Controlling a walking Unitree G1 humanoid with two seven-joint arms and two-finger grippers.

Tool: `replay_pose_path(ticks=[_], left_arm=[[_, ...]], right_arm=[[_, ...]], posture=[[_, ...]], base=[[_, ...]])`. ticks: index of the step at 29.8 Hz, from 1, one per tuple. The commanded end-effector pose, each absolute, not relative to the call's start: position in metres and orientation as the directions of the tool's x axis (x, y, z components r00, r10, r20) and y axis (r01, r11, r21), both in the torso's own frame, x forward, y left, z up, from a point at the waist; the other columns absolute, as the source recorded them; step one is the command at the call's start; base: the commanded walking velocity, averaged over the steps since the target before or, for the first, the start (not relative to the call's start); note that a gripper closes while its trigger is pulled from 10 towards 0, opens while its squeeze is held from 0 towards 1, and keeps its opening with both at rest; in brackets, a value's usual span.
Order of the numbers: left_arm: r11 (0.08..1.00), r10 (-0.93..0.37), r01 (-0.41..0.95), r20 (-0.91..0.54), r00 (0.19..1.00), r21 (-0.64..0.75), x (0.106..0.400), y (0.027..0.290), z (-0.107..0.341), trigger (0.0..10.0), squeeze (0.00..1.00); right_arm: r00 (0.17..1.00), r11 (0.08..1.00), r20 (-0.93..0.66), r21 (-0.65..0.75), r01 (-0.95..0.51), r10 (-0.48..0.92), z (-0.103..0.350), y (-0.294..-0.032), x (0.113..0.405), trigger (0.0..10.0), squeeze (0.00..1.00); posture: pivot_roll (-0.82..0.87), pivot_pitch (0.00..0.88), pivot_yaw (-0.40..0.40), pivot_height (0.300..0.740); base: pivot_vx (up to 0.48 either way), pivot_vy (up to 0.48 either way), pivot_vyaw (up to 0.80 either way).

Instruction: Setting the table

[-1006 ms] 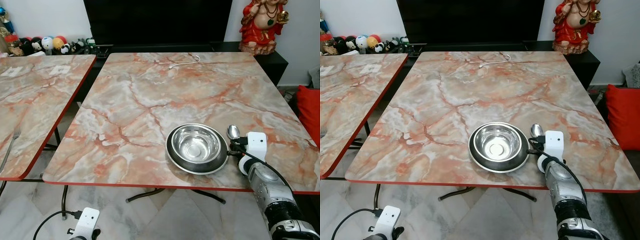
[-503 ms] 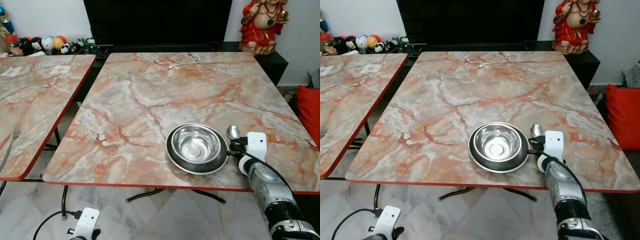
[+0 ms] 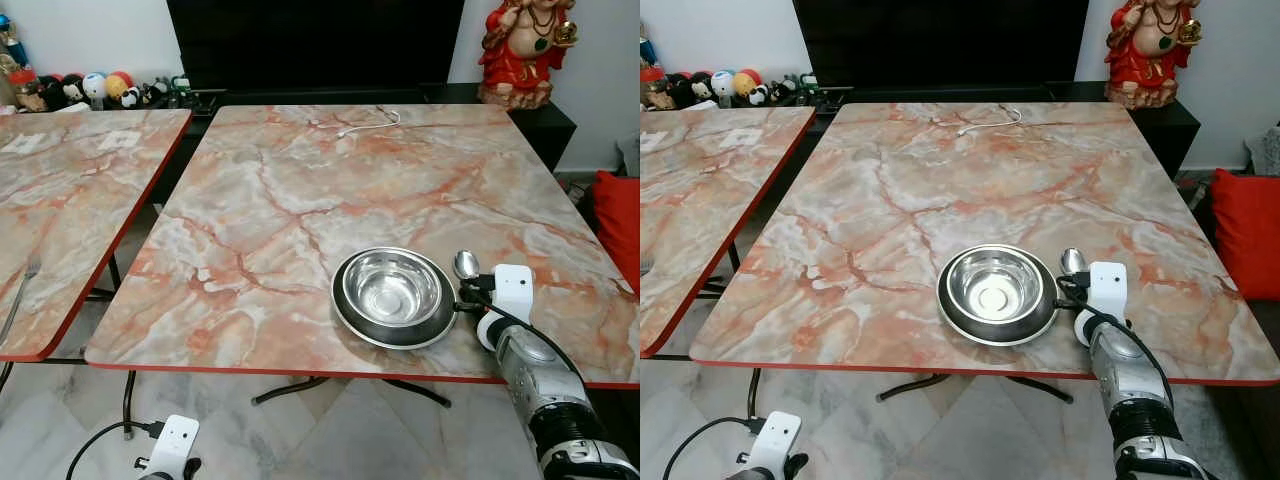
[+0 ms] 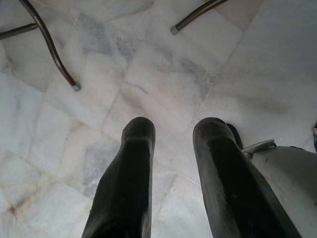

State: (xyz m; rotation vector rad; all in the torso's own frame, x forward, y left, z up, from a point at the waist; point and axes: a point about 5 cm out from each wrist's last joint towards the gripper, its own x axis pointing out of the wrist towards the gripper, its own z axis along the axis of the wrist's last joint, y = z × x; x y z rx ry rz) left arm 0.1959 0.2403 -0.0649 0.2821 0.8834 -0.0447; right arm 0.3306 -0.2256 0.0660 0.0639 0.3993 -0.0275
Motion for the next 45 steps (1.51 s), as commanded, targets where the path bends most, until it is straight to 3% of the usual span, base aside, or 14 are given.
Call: replay_pose_path(ticks=[1, 4, 6, 7, 9, 11, 22, 23, 24, 25, 27, 28, 31, 45], left_arm=[[0.962, 0.085, 0.15, -0.774, 0.628, 0.228, 0.193, 0.243, -0.066, 10.0, 0.0], [0.962, 0.085, 0.15, -0.773, 0.628, 0.227, 0.193, 0.243, -0.066, 10.0, 0.0], [0.962, 0.085, 0.15, -0.773, 0.628, 0.228, 0.193, 0.243, -0.066, 10.0, 0.0], [0.962, 0.085, 0.15, -0.773, 0.628, 0.228, 0.193, 0.243, -0.066, 10.0, 0.0], [0.962, 0.085, 0.149, -0.774, 0.628, 0.227, 0.193, 0.243, -0.066, 10.0, 0.0], [0.963, 0.086, 0.148, -0.774, 0.628, 0.227, 0.193, 0.243, -0.066, 10.0, 0.0], [0.963, 0.085, 0.15, -0.775, 0.626, 0.226, 0.192, 0.242, -0.066, 10.0, 0.0], [0.962, 0.084, 0.15, -0.775, 0.626, 0.226, 0.192, 0.242, -0.066, 10.0, 0.0], [0.962, 0.084, 0.151, -0.775, 0.626, 0.226, 0.192, 0.242, -0.066, 10.0, 0.0], [0.962, 0.084, 0.151, -0.775, 0.626, 0.226, 0.192, 0.242, -0.066, 10.0, 0.0], [0.962, 0.083, 0.152, -0.776, 0.626, 0.225, 0.192, 0.242, -0.067, 10.0, 0.0], [0.963, 0.082, 0.152, -0.776, 0.625, 0.224, 0.192, 0.242, -0.067, 10.0, 0.0], [0.963, 0.082, 0.152, -0.776, 0.625, 0.224, 0.192, 0.242, -0.067, 10.0, 0.0], [0.963, 0.079, 0.154, -0.777, 0.625, 0.222, 0.192, 0.242, -0.067, 10.0, 0.0]], right_arm=[[0.916, 0.998, -0.4, 0.057, 0.026, -0.001, 0.064, -0.221, 0.332, 10.0, 0.42], [0.916, 0.998, -0.4, 0.055, 0.027, -0.003, 0.064, -0.221, 0.332, 10.0, 0.43], [0.917, 0.998, -0.398, 0.059, 0.031, -0.005, 0.064, -0.221, 0.332, 10.0, 0.92], [0.917, 0.998, -0.398, 0.059, 0.031, -0.005, 0.064, -0.221, 0.332, 10.0, 0.92], [0.917, 0.998, -0.398, 0.054, 0.037, -0.013, 0.065, -0.222, 0.332, 10.0, 0.86], [0.916, 0.998, -0.401, 0.051, 0.036, -0.013, 0.064, -0.222, 0.332, 10.0, 0.0], [0.921, 0.998, -0.39, 0.054, 0.033, -0.01, 0.065, -0.222, 0.333, 10.0, 0.0], [0.922, 0.998, -0.388, 0.055, 0.033, -0.009, 0.065, -0.222, 0.333, 10.0, 0.4], [0.922, 0.998, -0.387, 0.055, 0.033, -0.009, 0.066, -0.221, 0.333, 10.0, 0.4], [0.924, 0.998, -0.383, 0.058, 0.035, -0.01, 0.066, -0.221, 0.333, 10.0, 0.8], [0.924, 0.998, -0.382, 0.049, 0.039, -0.017, 0.066, -0.222, 0.333, 10.0, 1.0], [0.924, 0.998, -0.382, 0.043, 0.042, -0.023, 0.066, -0.222, 0.333, 10.0, 0.19], [0.924, 0.998, -0.381, 0.043, 0.042, -0.022, 0.066, -0.222, 0.333, 10.0, 0.0], [0.952, 0.994, -0.297, 0.056, 0.097, -0.076, 0.077, -0.229, 0.336, 10.0, 0.0]], posture=[[0.04, 0.017, 0.026, 0.74], [0.04, 0.016, 0.026, 0.74], [0.04, 0.017, 0.025, 0.74], [0.04, 0.017, 0.025, 0.74], [0.04, 0.017, 0.025, 0.74], [0.04, 0.017, 0.025, 0.74], [0.04, 0.016, 0.024, 0.74], [0.04, 0.016, 0.024, 0.74], [0.04, 0.016, 0.025, 0.74], [0.04, 0.016, 0.025, 0.74], [0.04, 0.016, 0.025, 0.74], [0.04, 0.016, 0.025, 0.74], [0.04, 0.017, 0.026, 0.74], [0.04, 0.016, 0.026, 0.74]], base=[[0.0, 0.0, 0.0], [0.0, 0.0, 0.0], [0.0, 0.0, 0.0], [0.0, 0.0, 0.0], [0.0, 0.0, 0.0], [0.0, 0.0, 0.0], [0.0, 0.0, 0.0], [0.0, 0.0, 0.0], [0.0, 0.0, 0.0], [0.0, 0.0, 0.0], [0.0, 0.0, 0.0], [0.0, 0.0, 0.0], [0.0, 0.0, 0.0], [0.0, 0.0, 0.0]])
